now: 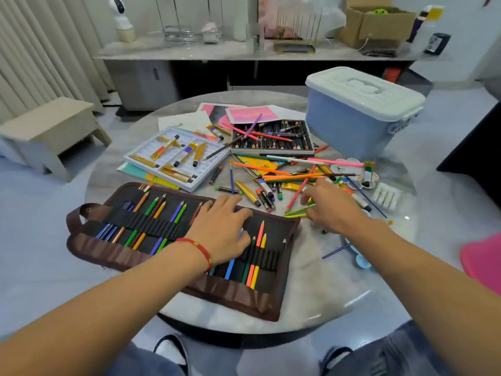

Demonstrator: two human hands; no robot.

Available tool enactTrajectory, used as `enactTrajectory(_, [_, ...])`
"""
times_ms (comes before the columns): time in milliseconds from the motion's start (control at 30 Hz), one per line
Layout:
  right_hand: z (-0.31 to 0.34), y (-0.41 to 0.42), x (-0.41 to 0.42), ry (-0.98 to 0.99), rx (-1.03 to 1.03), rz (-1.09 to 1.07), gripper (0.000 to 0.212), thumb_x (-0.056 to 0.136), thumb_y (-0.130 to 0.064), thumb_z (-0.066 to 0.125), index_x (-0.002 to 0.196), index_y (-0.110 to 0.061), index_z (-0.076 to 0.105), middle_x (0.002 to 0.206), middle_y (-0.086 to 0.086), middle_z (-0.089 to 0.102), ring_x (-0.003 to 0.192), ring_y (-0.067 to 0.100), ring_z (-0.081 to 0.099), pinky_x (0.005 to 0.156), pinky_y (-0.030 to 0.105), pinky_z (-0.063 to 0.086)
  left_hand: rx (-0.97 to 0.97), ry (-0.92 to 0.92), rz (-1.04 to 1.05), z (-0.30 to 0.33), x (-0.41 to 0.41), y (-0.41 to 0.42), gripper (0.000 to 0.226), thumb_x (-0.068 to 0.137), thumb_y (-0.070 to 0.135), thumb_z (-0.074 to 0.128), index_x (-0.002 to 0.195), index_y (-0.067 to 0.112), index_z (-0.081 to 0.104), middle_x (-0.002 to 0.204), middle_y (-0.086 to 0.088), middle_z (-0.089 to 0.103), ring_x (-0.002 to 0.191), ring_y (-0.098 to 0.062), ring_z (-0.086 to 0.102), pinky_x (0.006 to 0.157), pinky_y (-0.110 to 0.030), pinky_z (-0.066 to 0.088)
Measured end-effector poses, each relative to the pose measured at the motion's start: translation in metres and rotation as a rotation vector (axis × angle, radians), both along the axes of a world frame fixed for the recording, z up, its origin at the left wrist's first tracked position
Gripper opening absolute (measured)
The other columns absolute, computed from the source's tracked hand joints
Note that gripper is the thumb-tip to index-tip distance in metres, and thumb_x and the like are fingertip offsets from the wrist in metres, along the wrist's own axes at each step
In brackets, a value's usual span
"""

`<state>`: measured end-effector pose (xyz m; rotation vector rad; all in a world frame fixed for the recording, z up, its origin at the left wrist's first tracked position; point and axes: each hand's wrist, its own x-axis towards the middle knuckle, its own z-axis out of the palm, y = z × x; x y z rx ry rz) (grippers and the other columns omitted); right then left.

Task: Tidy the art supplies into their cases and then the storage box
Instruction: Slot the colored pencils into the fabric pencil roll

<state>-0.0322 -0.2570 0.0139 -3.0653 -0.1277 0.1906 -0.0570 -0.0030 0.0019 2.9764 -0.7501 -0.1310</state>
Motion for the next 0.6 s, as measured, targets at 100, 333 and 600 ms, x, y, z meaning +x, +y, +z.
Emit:
enactTrajectory(100, [-0.008,0.003,0.002,0.018,-0.114,0.117,0.028,0.09,-0.03,0.067,0.117,-0.026,0.064,0.122,0.002,0.052,0.113,0.026,0.057,0.073,0.035,0.045,-0.046,0.005,0.011,0.009,0.018,-0.017,0.044,0.089,0.036,0.054,0.132,0.024,0.056,0.152,-0.005,0.035,0.142,-0.025,0.027,0.112,-0.046,0.034])
enactTrajectory(333, [-0.008,0.001,0.011,-0.044,-0.185,0.285,0.015,0.093,-0.016,0.062,0.106,-0.021,0.065,0.118,0.004,0.053,0.112,0.027,0.052,0.077,0.036,0.043,-0.218,0.086,-0.029,-0.001,0.029,-0.015,0.032,0.083,0.019,0.06,0.114,0.015,0.064,0.122,-0.003,0.057,0.12,-0.023,0.047,0.102,-0.039,0.042])
enactTrajectory(600, [0.021,0.004,0.017,-0.263,-0.205,0.353,0.016,0.097,-0.016,0.06,0.106,-0.027,0.053,0.098,-0.003,0.066,0.098,0.026,0.06,0.086,0.041,0.035,-0.417,0.038,0.001,0.013,0.027,-0.013,0.034,0.091,0.026,0.064,0.125,0.019,0.063,0.124,-0.001,0.063,0.12,-0.019,0.053,0.102,-0.031,0.04])
